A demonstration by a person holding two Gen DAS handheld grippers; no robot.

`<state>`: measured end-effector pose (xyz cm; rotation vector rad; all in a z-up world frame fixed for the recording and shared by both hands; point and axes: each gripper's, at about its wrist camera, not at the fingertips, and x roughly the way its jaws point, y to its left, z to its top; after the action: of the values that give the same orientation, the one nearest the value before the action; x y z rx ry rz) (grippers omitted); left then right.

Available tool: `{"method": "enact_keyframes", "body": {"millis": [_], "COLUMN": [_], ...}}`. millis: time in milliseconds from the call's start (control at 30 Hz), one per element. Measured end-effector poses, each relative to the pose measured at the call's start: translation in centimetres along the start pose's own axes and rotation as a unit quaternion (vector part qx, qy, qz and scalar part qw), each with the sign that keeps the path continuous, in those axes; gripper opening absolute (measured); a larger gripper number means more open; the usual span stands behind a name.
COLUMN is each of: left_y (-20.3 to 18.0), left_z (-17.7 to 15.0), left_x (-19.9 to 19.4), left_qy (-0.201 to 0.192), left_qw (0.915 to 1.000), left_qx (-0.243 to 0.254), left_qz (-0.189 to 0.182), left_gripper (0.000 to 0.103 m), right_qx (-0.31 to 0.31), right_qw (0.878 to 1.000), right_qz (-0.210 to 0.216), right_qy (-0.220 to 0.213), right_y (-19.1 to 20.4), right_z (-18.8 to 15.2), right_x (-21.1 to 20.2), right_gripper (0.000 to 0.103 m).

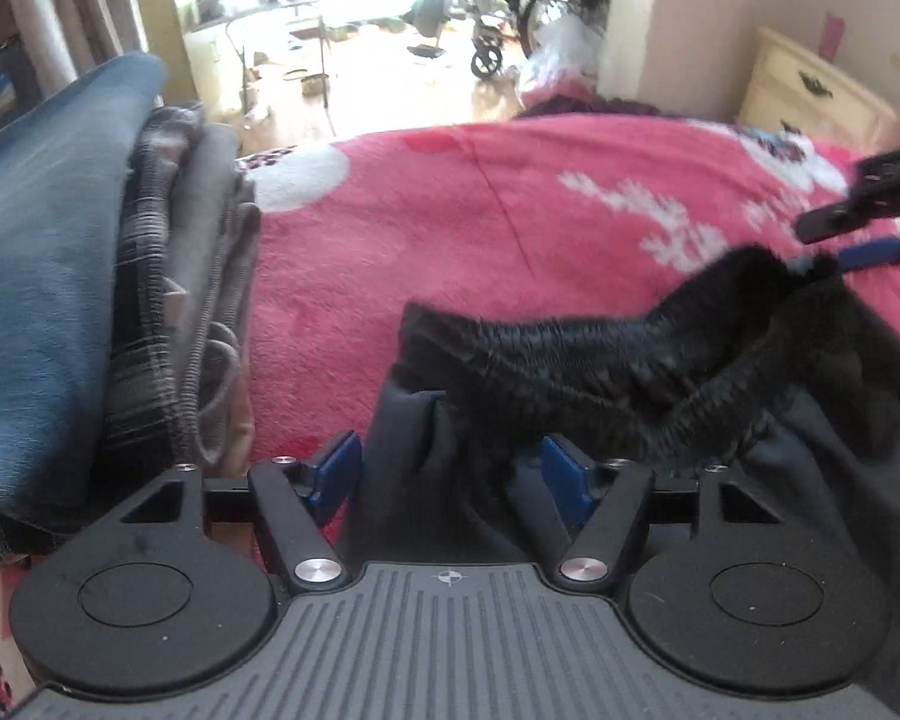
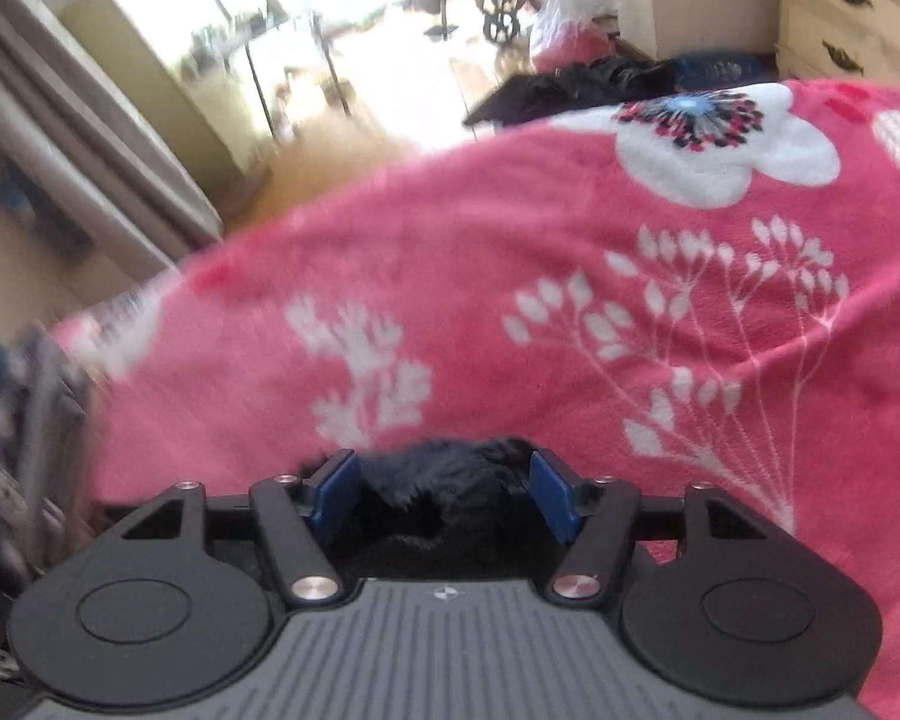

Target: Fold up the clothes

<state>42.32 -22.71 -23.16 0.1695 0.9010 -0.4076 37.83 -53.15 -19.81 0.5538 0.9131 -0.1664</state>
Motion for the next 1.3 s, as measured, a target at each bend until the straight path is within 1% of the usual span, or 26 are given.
{"method": "enact_keyframes", "body": {"millis": [100, 167, 200, 233, 267, 300, 367, 400, 433, 467, 500, 600, 667, 700, 733, 767, 800, 833, 867, 967, 1067, 1133, 1233, 1300], "left_y": [0.9, 1.4, 1.6, 1.5, 1.4, 1.3, 0.9, 0.6, 0.5, 0.5, 0.4, 0.3, 0.3, 0.3, 0.2, 0.2, 0.2, 0.3, 0.3, 0.3, 0.2, 0.0, -0.3, -0.6], "left_z": [0.1, -0.4, -0.6, -0.9, -1.3, -1.7, -2.7, -3.2, -3.7, -4.1, -4.5, -5.3, -5.6, -5.6, -5.7, -5.6, -5.5, -5.4, -5.3, -4.8, -4.2, -3.9, -3.5, -3.1], "left_x": [-1.0, -2.2, -2.6, -2.8, -3.0, -3.2, -3.3, -3.2, -3.1, -3.0, -3.0, -3.0, -3.0, -2.9, -2.8, -2.7, -2.5, -2.4, -2.3, -1.6, -0.9, -0.5, -0.1, 0.2], "left_qy": [-0.015, -0.021, -0.021, -0.019, -0.016, -0.013, -0.011, -0.009, -0.005, -0.001, 0.003, 0.009, 0.010, 0.010, 0.009, 0.008, 0.007, 0.006, 0.004, 0.003, 0.001, 0.000, -0.003, -0.006], "left_qw": [0.9995, 0.9990, 0.9989, 0.9991, 0.9993, 0.9995, 0.9998, 0.9998, 0.9998, 0.9997, 0.9997, 0.9995, 0.9994, 0.9993, 0.9993, 0.9992, 0.9992, 0.9991, 0.9990, 0.9989, 0.9988, 0.9989, 0.9987, 0.9985], "left_qx": [-0.028, -0.036, -0.037, -0.034, -0.026, -0.017, 0.005, 0.016, 0.020, 0.022, 0.024, 0.029, 0.033, 0.035, 0.037, 0.038, 0.040, 0.042, 0.043, 0.046, 0.047, 0.046, 0.048, 0.052], "left_qz": [-0.007, -0.016, -0.019, -0.020, -0.020, -0.021, -0.015, -0.007, -0.005, -0.004, -0.004, -0.004, -0.002, -0.002, -0.001, 0.000, 0.002, 0.004, 0.006, 0.009, 0.013, 0.013, 0.015, 0.020], "left_gripper": [0.067, 0.067, 0.067, 0.067, 0.067, 0.067, 0.067, 0.066, 0.066, 0.066, 0.066, 0.066, 0.066, 0.066, 0.066, 0.066, 0.066, 0.066, 0.066, 0.066, 0.066, 0.066, 0.066, 0.066], "right_qx": [0.028, 0.022, 0.003, -0.030, -0.073, -0.117, -0.205, -0.240, -0.265, -0.290, -0.305, -0.314, -0.332, -0.341, -0.349, -0.350, -0.340, -0.329, -0.319, -0.299, -0.291, -0.275, -0.233, -0.215], "right_qw": [0.998, 0.996, 0.996, 0.995, 0.994, 0.991, 0.978, 0.969, 0.963, 0.955, 0.951, 0.948, 0.939, 0.935, 0.930, 0.929, 0.933, 0.938, 0.943, 0.949, 0.949, 0.952, 0.961, 0.964], "right_qz": [0.026, 0.051, 0.059, 0.058, 0.047, 0.029, -0.006, -0.021, -0.034, -0.046, -0.053, -0.054, -0.077, -0.088, -0.099, -0.104, -0.100, -0.097, -0.094, -0.095, -0.115, -0.125, -0.135, -0.141], "right_qy": [-0.046, -0.069, -0.073, -0.071, -0.067, -0.061, -0.050, -0.045, -0.039, -0.033, -0.023, 0.022, 0.040, 0.050, 0.059, 0.061, 0.053, 0.042, 0.026, -0.015, -0.047, -0.057, -0.067, -0.064], "right_y": [-1.7, -2.5, -2.5, -2.0, -1.2, -0.3, 1.6, 2.4, 3.0, 3.6, 4.1, 4.5, 4.4, 4.3, 4.3, 4.2, 4.2, 4.1, 4.0, 3.7, 3.1, 2.4, 0.7, -0.2], "right_z": [-0.2, -1.0, -1.5, -2.2, -3.0, -3.8, -5.5, -6.2, -6.8, -7.4, -7.9, -8.7, -9.5, -9.9, -10.3, -10.4, -10.3, -10.0, -9.7, -8.6, -7.0, -5.6, -3.7, -3.0], "right_x": [-3.8, -6.5, -7.4, -8.1, -8.3, -7.9, -7.1, -6.4, -5.5, -4.5, -3.6, -0.9, 0.8, 1.6, 2.4, 2.8, 2.5, 1.9, 1.1, -1.0, -2.1, -2.0, -1.4, -0.4], "right_gripper": [0.066, 0.066, 0.066, 0.065, 0.065, 0.064, 0.062, 0.060, 0.056, 0.055, 0.054, 0.053, 0.053, 0.047, 0.027, 0.021, 0.005, 0.002, 0.002, 0.002, 0.002, 0.002, 0.002, 0.002]}}
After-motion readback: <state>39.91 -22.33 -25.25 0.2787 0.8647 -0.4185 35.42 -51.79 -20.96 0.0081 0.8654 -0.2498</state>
